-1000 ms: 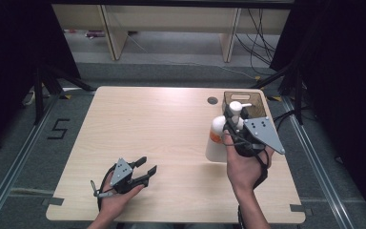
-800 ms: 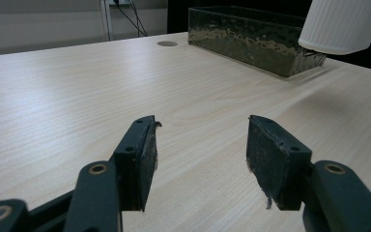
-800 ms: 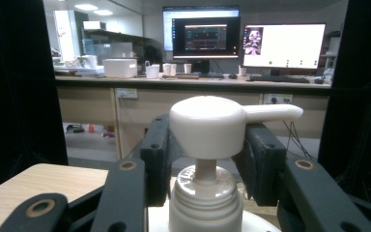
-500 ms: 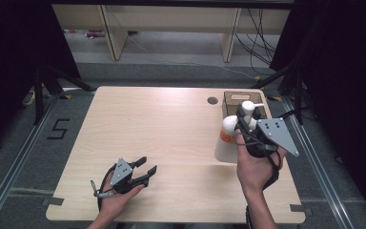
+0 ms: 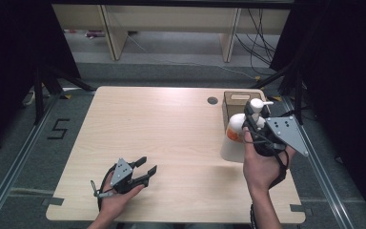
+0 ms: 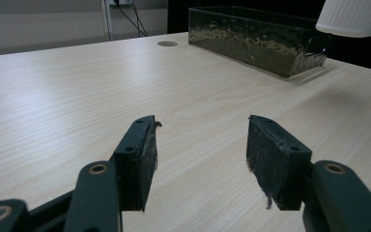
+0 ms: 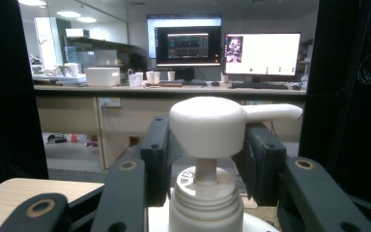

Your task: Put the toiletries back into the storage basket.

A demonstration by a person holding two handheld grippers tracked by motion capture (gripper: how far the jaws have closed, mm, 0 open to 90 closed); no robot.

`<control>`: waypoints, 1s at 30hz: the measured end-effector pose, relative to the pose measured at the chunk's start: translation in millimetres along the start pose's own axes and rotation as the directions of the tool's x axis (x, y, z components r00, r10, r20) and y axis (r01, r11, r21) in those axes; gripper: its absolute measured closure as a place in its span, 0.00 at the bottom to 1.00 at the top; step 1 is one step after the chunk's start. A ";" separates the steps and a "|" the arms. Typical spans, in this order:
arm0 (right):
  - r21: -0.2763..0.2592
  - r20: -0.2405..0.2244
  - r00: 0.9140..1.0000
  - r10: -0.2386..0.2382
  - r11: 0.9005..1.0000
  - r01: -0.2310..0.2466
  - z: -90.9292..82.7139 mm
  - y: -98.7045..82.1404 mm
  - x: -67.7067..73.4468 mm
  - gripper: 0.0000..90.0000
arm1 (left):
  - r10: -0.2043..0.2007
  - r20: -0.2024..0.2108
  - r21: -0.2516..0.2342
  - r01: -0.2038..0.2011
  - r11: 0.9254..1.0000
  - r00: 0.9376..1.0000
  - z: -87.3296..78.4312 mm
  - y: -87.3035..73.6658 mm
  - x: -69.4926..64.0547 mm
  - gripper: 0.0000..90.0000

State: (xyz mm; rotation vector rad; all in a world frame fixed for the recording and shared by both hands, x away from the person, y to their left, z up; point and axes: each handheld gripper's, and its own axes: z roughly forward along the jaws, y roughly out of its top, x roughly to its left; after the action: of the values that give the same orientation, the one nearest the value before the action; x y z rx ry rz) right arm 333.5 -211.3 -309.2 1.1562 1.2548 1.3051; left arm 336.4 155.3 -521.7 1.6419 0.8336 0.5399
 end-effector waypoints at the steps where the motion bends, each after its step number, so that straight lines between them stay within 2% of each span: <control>1: -0.001 0.003 1.000 0.001 1.000 -0.001 -0.4 0.8 -0.8 0.67 | 0.000 0.000 0.001 0.000 1.000 1.000 0.0 0.0 0.0 0.49; 3: -0.005 0.008 1.000 0.004 1.000 -0.004 -0.6 2.3 -2.7 0.67 | -0.002 0.008 -0.013 0.002 1.000 1.000 0.9 -0.5 0.3 0.49; 10: -0.010 0.020 1.000 0.018 1.000 -0.018 -0.8 7.3 -6.9 0.67 | 0.003 0.005 -0.008 -0.003 1.000 1.000 0.6 -0.4 0.3 0.49; 13: -0.018 0.033 0.999 0.001 1.000 0.000 0.0 9.2 -10.5 0.67 | -0.002 0.008 -0.013 0.002 1.000 1.000 1.0 -0.5 0.4 0.49; 21: -0.031 0.046 0.999 -0.003 1.000 0.004 2.6 13.9 -15.1 0.67 | -0.002 0.008 -0.013 0.002 1.000 1.000 0.9 -0.5 0.2 0.49; 23: -0.037 0.047 0.999 -0.004 0.999 0.005 3.9 15.0 -15.7 0.67 | 0.003 -0.002 0.004 -0.003 1.000 1.000 -0.2 0.1 0.1 0.49; 27: -0.042 0.049 0.999 -0.019 0.999 0.021 6.1 17.4 -17.8 0.67 | 0.002 0.000 0.001 -0.002 1.000 1.000 -0.2 0.0 -0.1 0.49; 28: -0.038 0.045 0.999 0.003 0.999 -0.001 6.4 17.8 -16.5 0.67 | 0.001 0.000 0.000 -0.001 1.000 1.000 0.0 -0.1 0.0 0.49; 30: -0.043 0.049 0.999 -0.011 0.999 0.013 8.1 19.5 -18.6 0.67 | -0.001 0.009 -0.013 0.001 1.000 1.000 1.0 -0.5 0.3 0.49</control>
State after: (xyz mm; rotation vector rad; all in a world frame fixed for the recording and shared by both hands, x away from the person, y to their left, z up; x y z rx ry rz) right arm 342.9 -229.4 -289.9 1.1412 1.1910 1.2821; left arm 337.3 155.0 -522.4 1.6307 0.8231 0.5357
